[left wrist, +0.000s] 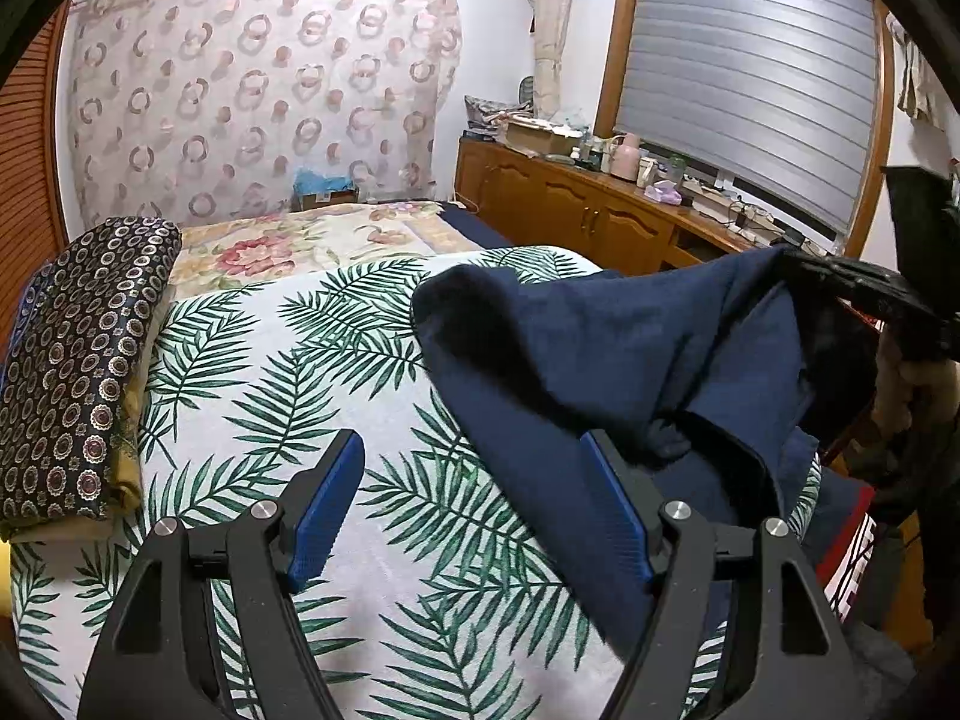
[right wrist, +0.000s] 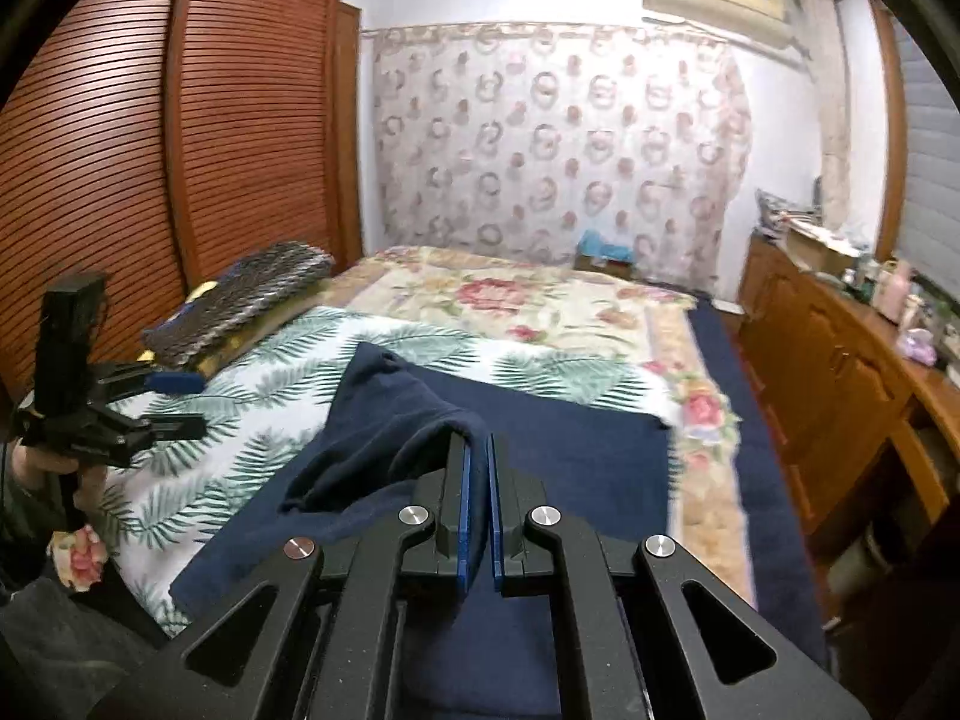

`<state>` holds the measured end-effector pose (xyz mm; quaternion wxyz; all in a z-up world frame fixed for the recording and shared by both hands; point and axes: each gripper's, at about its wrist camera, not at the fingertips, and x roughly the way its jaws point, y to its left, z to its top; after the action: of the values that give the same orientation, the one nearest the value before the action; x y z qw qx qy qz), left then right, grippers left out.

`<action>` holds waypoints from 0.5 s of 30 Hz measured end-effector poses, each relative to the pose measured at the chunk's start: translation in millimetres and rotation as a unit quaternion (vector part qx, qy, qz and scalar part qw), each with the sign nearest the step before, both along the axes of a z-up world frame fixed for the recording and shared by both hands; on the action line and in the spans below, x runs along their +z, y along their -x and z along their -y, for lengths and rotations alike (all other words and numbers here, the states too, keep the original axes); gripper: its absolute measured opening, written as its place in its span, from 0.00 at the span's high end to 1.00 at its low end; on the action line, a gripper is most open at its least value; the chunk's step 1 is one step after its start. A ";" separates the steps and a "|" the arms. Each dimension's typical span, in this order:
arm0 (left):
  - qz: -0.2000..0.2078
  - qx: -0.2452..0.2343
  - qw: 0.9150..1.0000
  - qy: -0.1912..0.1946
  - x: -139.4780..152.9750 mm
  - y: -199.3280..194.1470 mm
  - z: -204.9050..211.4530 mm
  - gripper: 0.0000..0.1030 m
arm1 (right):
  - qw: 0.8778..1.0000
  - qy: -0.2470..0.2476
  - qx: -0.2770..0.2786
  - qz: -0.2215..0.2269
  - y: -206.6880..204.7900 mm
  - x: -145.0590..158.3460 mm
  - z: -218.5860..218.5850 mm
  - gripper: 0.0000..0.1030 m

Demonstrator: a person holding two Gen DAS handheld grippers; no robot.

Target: Fold small clothes

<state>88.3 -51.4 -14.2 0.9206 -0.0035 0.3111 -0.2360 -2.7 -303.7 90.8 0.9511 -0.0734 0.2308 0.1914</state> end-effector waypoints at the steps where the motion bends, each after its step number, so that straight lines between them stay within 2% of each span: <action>1: 0.001 0.000 1.000 0.001 0.3 1.2 0.9 0.27 | 1.000 0.004 -0.010 -0.010 0.5 -3.0 8.0 0.95; 6: 0.006 0.000 1.000 0.001 2.6 3.8 5.3 0.27 | 0.995 0.030 -0.069 -0.067 -9.6 -40.6 33.1 0.95; 7: 0.008 0.002 1.000 0.000 2.8 4.4 6.1 0.27 | 0.994 0.033 -0.076 -0.075 -10.0 -46.2 37.0 0.92; 10: 0.012 0.006 1.000 -0.004 3.4 4.9 7.9 0.27 | 0.992 0.032 -0.089 -0.084 -8.5 -51.5 39.6 0.78; 12: 0.012 0.007 1.000 -0.003 3.4 5.2 7.7 0.27 | 0.992 0.027 -0.085 -0.085 -7.3 -50.0 33.9 0.56; 14: 0.012 0.006 1.000 -0.004 3.4 5.0 8.0 0.27 | 0.994 0.026 -0.074 -0.082 -10.4 -45.8 21.2 0.42; 15: 0.012 0.006 1.000 -0.005 3.5 5.0 7.7 0.27 | 0.994 0.026 -0.065 -0.079 -8.9 -44.3 14.4 0.41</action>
<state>83.3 -59.1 -10.7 0.9258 0.0019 0.3013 -0.2285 6.2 -318.1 46.5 0.9382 -0.0677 0.3141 0.1285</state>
